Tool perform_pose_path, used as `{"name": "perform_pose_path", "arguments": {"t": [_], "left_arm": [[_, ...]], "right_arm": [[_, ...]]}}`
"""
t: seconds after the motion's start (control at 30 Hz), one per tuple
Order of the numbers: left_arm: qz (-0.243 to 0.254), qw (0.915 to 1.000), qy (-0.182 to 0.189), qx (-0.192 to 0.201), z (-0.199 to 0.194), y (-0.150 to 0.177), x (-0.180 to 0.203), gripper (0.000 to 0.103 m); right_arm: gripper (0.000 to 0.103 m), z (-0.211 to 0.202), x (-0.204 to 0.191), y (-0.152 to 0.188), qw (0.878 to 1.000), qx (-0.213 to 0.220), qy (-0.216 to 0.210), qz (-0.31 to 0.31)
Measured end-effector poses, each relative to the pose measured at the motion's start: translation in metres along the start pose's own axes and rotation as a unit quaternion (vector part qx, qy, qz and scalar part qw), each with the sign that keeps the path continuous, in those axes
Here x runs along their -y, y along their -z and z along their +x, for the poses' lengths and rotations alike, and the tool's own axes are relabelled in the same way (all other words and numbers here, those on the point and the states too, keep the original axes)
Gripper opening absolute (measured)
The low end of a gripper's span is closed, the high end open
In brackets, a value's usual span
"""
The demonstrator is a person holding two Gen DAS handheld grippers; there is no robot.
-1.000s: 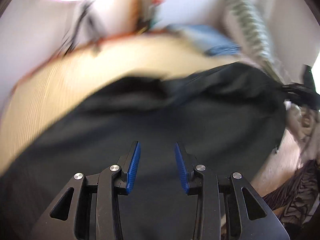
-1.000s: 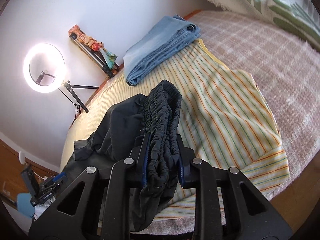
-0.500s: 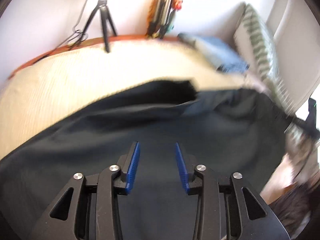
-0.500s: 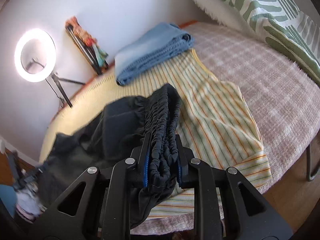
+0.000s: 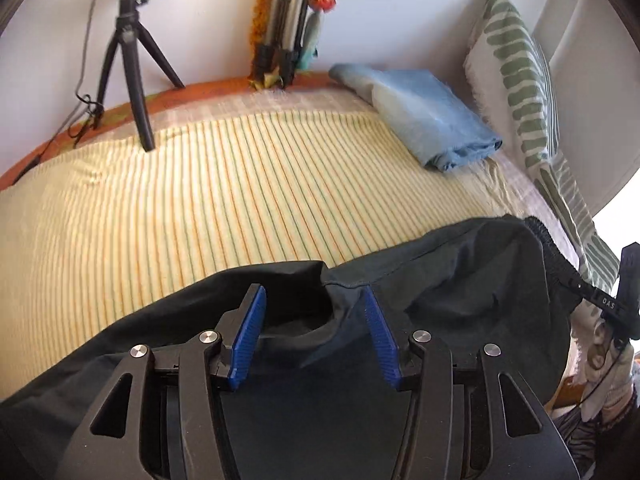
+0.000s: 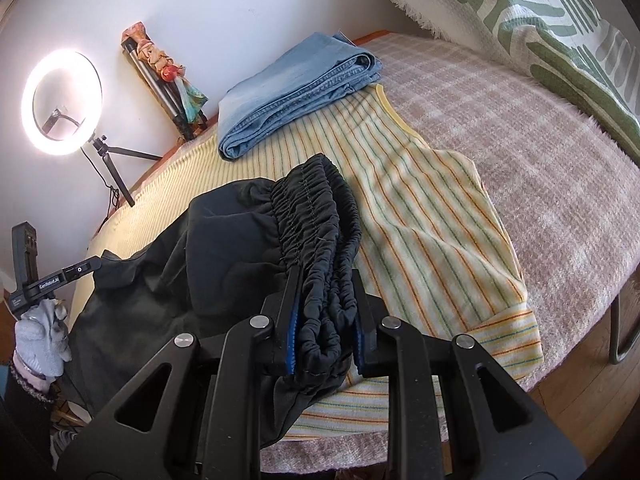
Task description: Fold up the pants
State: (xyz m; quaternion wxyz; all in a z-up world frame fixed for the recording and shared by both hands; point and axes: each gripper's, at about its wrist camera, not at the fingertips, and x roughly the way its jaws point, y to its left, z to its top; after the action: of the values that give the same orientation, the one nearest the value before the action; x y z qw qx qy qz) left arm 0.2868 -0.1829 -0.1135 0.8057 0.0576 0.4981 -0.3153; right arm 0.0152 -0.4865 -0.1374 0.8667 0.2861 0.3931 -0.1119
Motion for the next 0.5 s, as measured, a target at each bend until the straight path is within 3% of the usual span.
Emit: {"name": "perform_pose_path", "arguments": {"t": [0.07, 0.1, 0.13, 0.33, 0.5], "left_arm": [[-0.006, 0.9995, 0.013, -0.028, 0.012, -0.002, -0.003, 0.046], [-0.017, 0.9987, 0.031, -0.037, 0.018, -0.004, -0.007, 0.02], [-0.021, 0.9974, 0.047, -0.05, 0.024, -0.007, -0.008, 0.0], [0.013, 0.9997, 0.019, -0.004, 0.017, -0.041, -0.01, 0.0], [0.002, 0.9998, -0.02, 0.005, 0.041, -0.071, -0.037, 0.0]], "right_arm": [[0.022, 0.001, -0.002, 0.0, 1.0, 0.0, 0.005, -0.006], [0.022, 0.001, -0.003, 0.0, 1.0, 0.001, 0.007, -0.009], [0.022, 0.002, -0.004, 0.0, 1.0, 0.001, 0.007, -0.009], [0.022, 0.003, 0.0, 0.0, 1.0, -0.001, 0.009, -0.001], [0.022, 0.005, 0.003, 0.002, 1.0, -0.002, 0.013, 0.004]]}}
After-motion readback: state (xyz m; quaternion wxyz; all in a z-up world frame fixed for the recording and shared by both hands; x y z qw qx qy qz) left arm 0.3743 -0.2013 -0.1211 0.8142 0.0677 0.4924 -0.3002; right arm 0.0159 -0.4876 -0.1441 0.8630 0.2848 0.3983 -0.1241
